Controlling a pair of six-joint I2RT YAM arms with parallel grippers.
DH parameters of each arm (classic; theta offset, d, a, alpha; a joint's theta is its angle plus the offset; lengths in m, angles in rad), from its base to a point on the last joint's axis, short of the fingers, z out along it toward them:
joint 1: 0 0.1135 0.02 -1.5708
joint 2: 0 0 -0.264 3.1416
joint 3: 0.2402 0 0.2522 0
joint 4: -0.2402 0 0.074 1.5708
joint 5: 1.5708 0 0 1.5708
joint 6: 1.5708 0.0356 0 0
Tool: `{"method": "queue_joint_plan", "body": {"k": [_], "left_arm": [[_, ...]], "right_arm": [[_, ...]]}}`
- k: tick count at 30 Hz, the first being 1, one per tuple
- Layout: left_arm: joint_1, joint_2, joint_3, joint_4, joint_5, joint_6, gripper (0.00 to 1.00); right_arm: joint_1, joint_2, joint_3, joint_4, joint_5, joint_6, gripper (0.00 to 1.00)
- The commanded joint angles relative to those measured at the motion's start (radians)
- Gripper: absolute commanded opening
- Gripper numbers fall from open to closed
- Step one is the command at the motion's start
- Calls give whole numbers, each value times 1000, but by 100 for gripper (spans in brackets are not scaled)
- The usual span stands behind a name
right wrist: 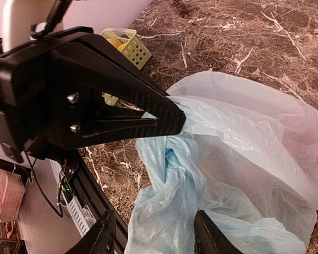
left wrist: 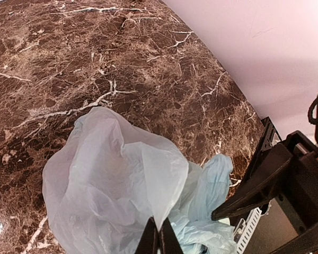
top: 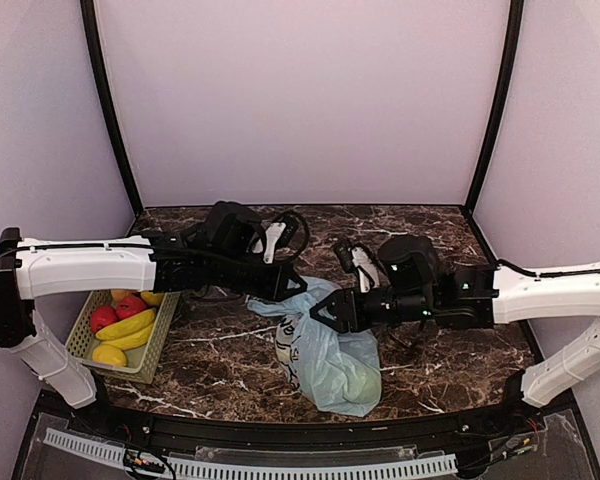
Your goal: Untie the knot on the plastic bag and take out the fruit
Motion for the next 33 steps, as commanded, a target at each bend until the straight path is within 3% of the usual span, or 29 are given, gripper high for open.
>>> {"method": "queue_joint_plan", "body": {"k": [1, 4, 9, 27, 33], "left_arm": [[5, -30, -15, 18, 13, -9, 1], [5, -30, -17, 18, 13, -9, 1], [5, -45, -29, 18, 13, 1, 1], [104, -166, -84, 10, 68, 3, 1], [118, -197, -98, -23, 46, 8, 1]], "right_arm": [[-3, 49, 47, -19, 3, -3, 45], [-6, 61, 51, -20, 7, -7, 31], [-16, 69, 60, -21, 13, -3, 0], [-2, -90, 15, 77, -151, -210, 0], [3, -90, -52, 85, -147, -180, 0]]}}
